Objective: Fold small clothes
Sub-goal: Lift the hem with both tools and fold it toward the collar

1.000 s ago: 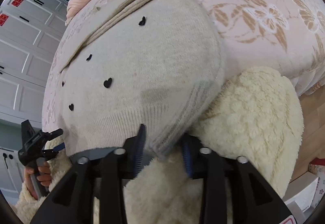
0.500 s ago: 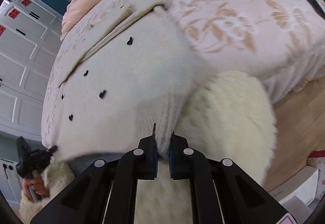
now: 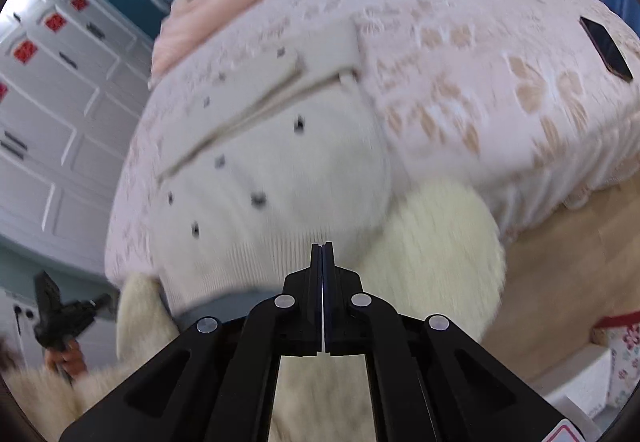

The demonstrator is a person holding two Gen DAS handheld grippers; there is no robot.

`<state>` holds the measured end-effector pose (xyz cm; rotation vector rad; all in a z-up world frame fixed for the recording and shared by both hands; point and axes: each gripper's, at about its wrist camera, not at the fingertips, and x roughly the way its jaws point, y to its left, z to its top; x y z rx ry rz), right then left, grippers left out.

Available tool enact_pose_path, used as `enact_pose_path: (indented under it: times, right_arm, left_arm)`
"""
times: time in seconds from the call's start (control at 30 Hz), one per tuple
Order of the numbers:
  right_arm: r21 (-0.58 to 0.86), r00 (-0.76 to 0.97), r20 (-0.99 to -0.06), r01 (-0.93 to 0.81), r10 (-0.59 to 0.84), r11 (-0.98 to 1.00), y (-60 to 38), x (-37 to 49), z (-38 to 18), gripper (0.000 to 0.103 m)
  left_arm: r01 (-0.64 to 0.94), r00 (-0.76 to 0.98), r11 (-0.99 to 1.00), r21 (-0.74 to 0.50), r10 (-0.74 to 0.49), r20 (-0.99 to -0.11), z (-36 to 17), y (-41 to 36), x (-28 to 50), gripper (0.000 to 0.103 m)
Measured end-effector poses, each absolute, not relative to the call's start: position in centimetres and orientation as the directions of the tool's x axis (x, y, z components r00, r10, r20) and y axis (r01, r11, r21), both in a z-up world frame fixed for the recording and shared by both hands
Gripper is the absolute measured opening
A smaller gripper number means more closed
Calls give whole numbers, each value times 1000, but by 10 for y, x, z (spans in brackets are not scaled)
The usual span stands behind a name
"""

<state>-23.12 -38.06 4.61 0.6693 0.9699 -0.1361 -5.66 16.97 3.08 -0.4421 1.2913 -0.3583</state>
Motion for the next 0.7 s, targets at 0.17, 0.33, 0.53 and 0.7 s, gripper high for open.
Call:
enact_pose_path:
  times: [0.17, 0.33, 0.53, 0.7]
  right_arm:
    - [375, 478, -864, 400, 159, 836, -378, -182, 1, 64]
    - [309, 371, -917, 427, 147, 850, -362, -169, -49, 65]
    - [327, 397, -903, 383, 166, 864, -345, -159, -57, 16]
    - [464, 472, -843, 393, 258, 794, -357, -165, -45, 9]
  left_arm:
    - [-2, 208, 901, -433, -424, -882, -17, 130, -12, 61]
    - [-108, 92, 926, -362, -354, -931, -83, 118, 12, 61]
    - [-78, 0, 879, -471, -473, -881, -106, 95, 12, 53]
    - [-97, 2, 821, -562, -565, -825, -106, 101, 14, 11]
